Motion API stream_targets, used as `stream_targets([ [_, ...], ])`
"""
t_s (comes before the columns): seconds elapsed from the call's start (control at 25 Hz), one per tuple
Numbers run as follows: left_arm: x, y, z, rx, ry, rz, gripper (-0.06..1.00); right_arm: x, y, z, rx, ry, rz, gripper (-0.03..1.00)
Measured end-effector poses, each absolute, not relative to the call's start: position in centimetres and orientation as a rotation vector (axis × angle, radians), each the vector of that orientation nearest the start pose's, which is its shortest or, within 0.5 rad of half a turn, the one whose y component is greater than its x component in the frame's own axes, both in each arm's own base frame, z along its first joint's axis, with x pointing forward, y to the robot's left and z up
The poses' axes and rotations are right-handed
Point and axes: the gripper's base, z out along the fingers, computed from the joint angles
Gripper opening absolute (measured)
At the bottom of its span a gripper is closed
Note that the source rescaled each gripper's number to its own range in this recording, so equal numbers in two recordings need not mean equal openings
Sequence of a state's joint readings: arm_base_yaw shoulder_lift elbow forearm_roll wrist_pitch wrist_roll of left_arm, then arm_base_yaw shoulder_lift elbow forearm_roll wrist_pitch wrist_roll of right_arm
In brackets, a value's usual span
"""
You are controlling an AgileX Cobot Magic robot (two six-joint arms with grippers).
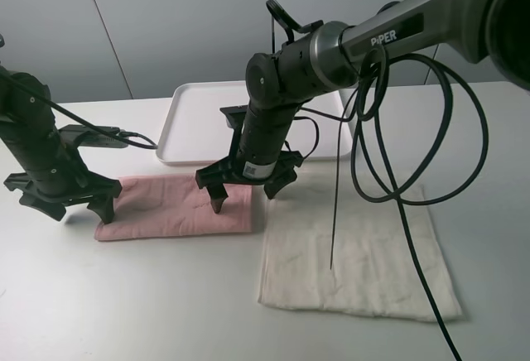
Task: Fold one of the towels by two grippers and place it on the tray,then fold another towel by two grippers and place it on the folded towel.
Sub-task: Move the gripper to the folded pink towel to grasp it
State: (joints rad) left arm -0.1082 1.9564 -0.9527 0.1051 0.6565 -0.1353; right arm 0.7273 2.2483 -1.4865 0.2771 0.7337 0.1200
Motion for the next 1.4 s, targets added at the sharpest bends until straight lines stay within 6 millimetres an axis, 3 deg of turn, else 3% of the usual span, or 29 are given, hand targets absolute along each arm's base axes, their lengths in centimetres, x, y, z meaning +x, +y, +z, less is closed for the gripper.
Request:
stream_targets([
  [0.32, 31.0, -2.8, 9.4, 0.091, 3.139, 0.102, 0.99, 31.1, 30.4, 9.1, -0.632, 2.992, 0.440, 0.88],
  [0.64, 31.0, -2.8, 9.4, 0.094, 3.139, 0.102, 0.99, 31.8, 31.3, 10.5, -0.650, 2.975, 0.486, 0.88],
  [1.4, 31.0, -2.8, 9.4, 0.104, 3.137, 0.105, 0.99, 31.6, 31.2, 9.6, -0.686, 3.012, 0.468, 0.88],
])
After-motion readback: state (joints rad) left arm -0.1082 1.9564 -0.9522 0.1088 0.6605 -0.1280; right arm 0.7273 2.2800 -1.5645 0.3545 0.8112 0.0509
